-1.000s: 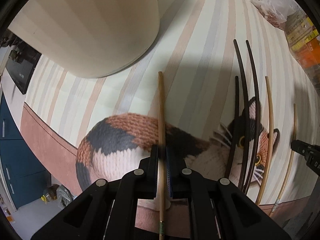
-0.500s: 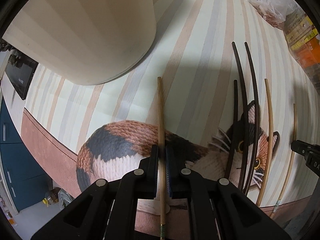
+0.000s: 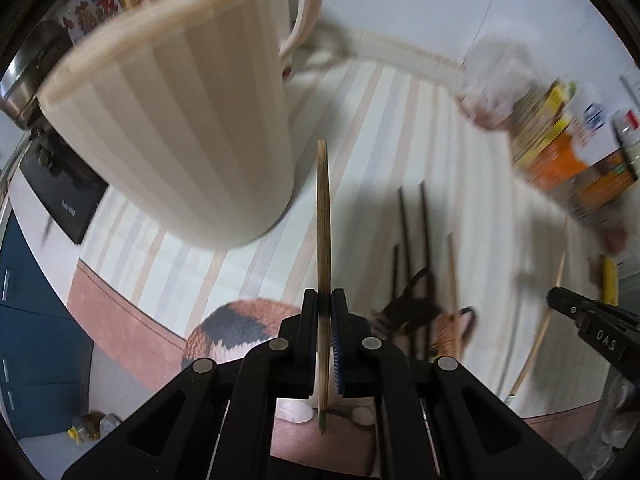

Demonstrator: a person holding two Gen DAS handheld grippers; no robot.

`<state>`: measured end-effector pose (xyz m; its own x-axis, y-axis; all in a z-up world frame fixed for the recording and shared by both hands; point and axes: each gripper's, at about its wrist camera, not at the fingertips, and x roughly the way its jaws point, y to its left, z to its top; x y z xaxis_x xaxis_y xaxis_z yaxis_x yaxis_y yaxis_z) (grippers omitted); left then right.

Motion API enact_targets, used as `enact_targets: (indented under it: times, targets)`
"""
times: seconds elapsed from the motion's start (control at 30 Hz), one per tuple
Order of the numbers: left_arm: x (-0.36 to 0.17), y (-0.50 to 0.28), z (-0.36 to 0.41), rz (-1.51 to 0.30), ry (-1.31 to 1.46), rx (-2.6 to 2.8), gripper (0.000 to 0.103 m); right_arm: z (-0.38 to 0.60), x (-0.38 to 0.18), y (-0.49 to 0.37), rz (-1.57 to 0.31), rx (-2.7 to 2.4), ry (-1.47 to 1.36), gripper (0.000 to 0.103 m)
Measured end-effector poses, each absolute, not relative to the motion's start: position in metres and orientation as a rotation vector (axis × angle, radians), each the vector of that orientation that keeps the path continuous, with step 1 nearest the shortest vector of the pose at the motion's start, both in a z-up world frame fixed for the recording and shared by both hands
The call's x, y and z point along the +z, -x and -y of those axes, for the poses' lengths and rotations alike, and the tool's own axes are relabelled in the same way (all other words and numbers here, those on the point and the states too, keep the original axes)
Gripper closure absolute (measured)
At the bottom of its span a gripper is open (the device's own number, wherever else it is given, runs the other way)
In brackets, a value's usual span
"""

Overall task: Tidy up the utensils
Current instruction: 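Lift both wooden chopsticks and carry them above the beige holder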

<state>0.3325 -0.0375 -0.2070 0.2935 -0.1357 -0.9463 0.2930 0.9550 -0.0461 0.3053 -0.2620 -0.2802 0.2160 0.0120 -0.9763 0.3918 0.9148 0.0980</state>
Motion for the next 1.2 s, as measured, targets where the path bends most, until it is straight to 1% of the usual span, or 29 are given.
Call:
enact_targets:
  times: [0.17, 0.43, 0.83, 1.07, 1.2]
  targets:
    - [-0.178, -0.33, 0.044, -1.156, -0.128, -0.309, 0.099, 0.256, -0.247, -0.297, -1.231, -0.257, -0.358, 0.096]
    - [-0.124, -0.342, 0.049, -1.03, -0.077, -0.348, 0.099, 0.262, -0.185, -0.31, -1.07, -0.253, -0.373, 0.096]
    - [-0.036, -0.377, 0.043, -0.833, -0.019, -0.286, 0.099, 0.258, -0.108, -0.355, -0.896, -0.253, -0.391, 0.096]
    - [0.02, -0.4, 0.013, -0.704, 0.001, -0.183, 0.099, 0.235, -0.072, -0.383, -0.826, -0.214, -0.383, 0.096]
    - [0.038, -0.417, -0.01, -0.661, 0.019, -0.129, 0.099, 0.216, -0.052, -0.403, -0.785, -0.172, -0.386, 0.096]
